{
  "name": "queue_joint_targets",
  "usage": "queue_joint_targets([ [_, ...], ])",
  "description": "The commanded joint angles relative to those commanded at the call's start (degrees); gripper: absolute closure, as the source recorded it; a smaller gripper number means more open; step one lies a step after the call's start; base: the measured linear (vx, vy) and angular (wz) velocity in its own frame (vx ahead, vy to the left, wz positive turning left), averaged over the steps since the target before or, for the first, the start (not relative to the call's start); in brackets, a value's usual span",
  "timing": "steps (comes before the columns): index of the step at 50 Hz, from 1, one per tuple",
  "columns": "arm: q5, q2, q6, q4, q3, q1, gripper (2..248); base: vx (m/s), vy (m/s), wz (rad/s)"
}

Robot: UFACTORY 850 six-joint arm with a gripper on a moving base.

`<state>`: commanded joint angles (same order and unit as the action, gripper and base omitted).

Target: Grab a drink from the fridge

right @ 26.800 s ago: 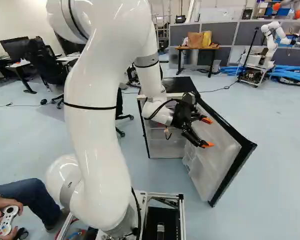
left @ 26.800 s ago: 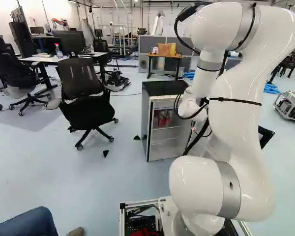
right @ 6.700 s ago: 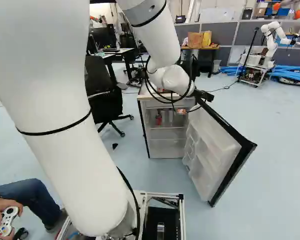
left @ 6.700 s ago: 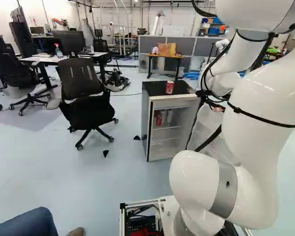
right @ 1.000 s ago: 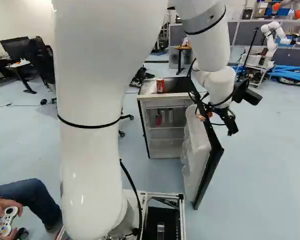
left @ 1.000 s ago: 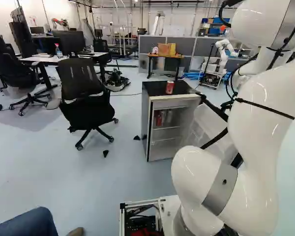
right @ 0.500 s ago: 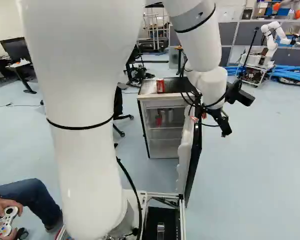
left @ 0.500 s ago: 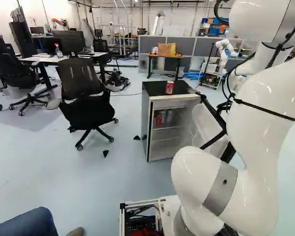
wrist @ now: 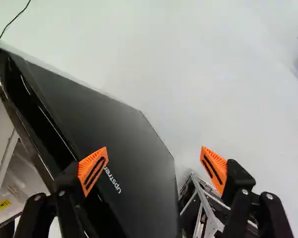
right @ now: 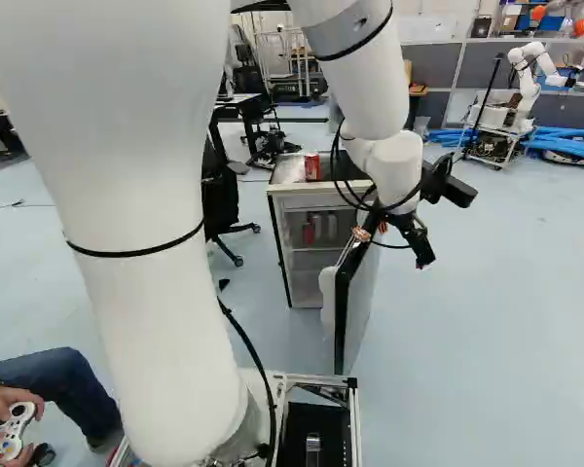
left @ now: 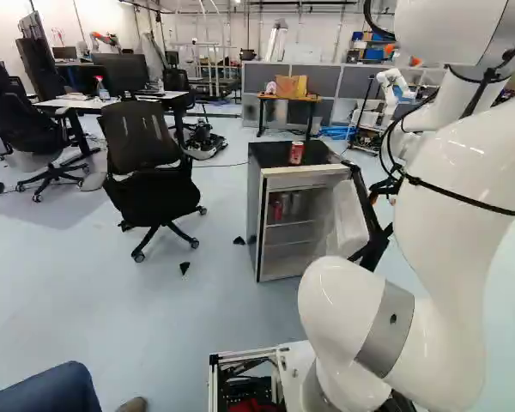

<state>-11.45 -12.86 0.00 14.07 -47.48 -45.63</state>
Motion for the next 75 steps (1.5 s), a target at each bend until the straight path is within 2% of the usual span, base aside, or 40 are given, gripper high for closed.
queue_joint_targets([
  [39,0.0,6.1,0.0,0.0,7.1,5.9,3,0.000,0.000,0.000],
  [75,0.0,11.1,0.0,0.0,12.6,12.5,3,0.000,0.000,0.000],
])
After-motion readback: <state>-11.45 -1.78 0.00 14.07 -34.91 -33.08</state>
